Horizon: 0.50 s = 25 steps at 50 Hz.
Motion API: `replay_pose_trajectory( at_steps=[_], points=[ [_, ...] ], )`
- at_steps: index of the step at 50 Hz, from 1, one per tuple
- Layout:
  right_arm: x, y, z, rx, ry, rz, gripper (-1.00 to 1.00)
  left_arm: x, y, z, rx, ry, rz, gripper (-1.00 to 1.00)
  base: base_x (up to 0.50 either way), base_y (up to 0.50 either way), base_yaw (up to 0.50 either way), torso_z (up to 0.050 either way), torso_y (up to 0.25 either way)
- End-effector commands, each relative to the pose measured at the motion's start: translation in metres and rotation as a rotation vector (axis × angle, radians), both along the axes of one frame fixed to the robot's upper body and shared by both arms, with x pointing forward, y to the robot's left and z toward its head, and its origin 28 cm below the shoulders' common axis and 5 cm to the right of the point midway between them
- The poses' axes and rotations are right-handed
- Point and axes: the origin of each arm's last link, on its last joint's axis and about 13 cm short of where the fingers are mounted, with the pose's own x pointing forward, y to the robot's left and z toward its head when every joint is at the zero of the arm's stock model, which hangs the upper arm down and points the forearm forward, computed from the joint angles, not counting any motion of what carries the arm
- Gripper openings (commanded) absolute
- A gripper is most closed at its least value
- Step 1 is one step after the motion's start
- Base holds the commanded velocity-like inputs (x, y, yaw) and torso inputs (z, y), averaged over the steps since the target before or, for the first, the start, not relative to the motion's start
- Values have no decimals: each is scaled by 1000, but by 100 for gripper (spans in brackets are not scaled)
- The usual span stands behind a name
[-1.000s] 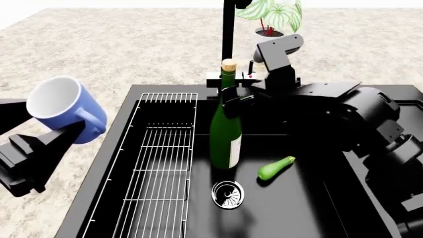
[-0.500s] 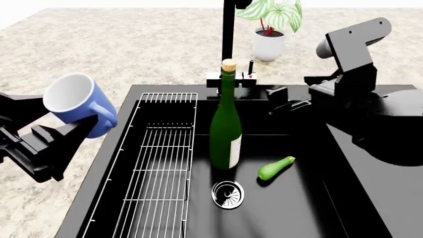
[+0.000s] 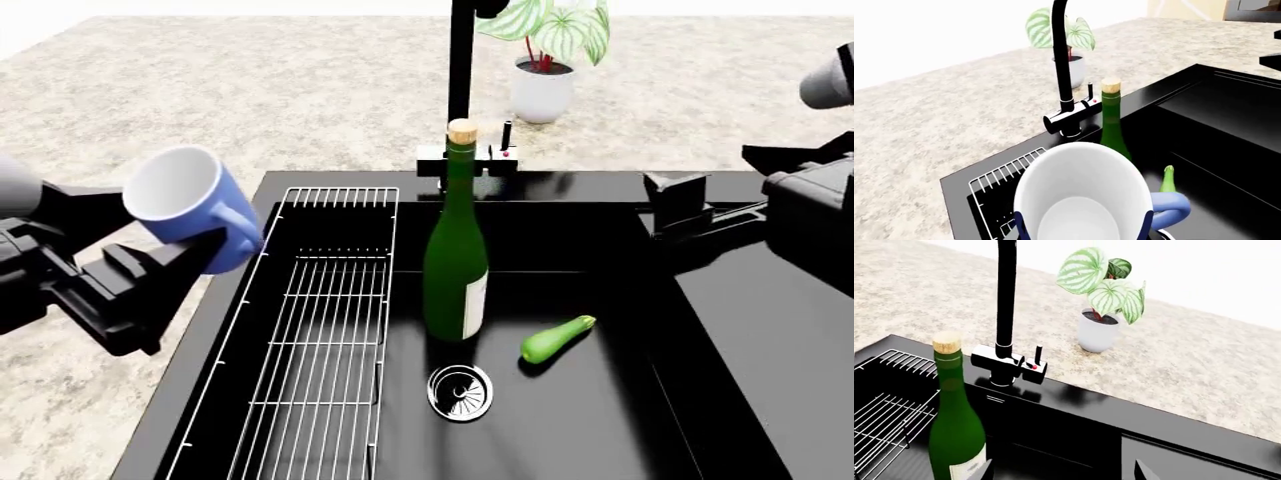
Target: Pick the bottle and mug and place them in the sink. Then turn on the water.
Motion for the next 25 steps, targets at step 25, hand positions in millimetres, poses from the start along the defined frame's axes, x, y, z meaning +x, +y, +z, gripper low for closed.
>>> replay_pose_trajectory(
  at_steps=[25],
  points=[
    [-8, -34, 18, 4, -75, -215, 100, 1, -10, 3, -7, 9, -82, -100, 0, 0, 0, 0, 0]
  ],
)
